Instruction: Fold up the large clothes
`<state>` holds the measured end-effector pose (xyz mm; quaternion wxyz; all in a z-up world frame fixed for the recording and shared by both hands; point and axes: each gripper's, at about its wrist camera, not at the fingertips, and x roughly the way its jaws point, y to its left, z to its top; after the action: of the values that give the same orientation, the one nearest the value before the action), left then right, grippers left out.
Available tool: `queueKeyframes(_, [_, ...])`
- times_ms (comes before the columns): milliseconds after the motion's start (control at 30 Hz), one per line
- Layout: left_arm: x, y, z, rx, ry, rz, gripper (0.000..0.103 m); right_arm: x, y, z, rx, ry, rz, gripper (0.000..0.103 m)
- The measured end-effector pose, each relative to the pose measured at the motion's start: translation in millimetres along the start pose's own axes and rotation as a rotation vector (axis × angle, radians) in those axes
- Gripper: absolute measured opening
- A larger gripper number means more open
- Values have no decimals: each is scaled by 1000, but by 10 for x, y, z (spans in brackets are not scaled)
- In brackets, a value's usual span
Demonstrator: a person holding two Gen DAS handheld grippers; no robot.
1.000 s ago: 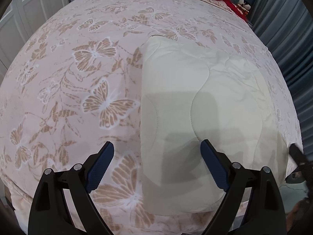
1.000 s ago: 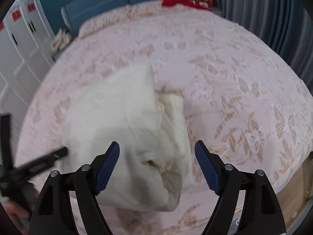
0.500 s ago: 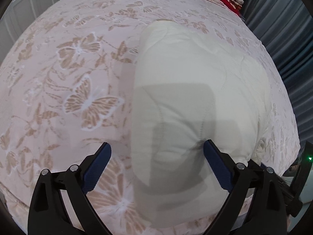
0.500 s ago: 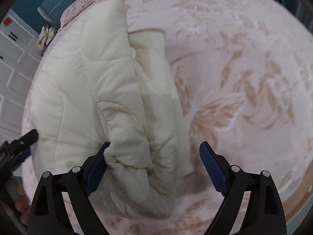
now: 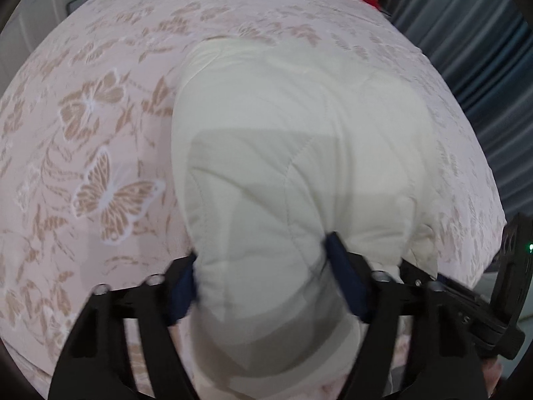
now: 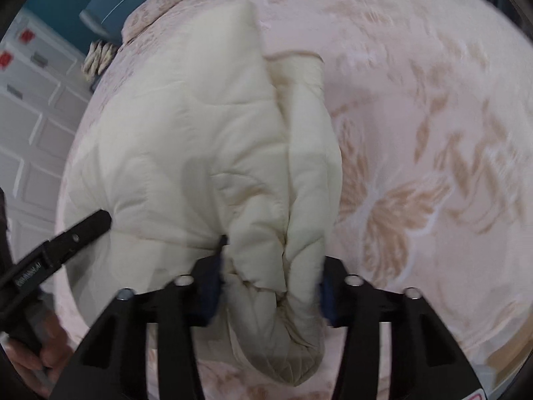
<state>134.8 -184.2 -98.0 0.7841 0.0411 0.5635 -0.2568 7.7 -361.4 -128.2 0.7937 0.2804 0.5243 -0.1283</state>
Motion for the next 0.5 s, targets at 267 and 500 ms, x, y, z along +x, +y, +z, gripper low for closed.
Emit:
queueKeyframes(267, [-720, -69, -3, 71, -126, -10, 44, -613, 464, -80, -110, -114, -32, 32])
queueKeyframes(500, [-1377, 32, -68, 91, -243, -6, 44, -1115, 886, -196, -183, -220, -21, 31])
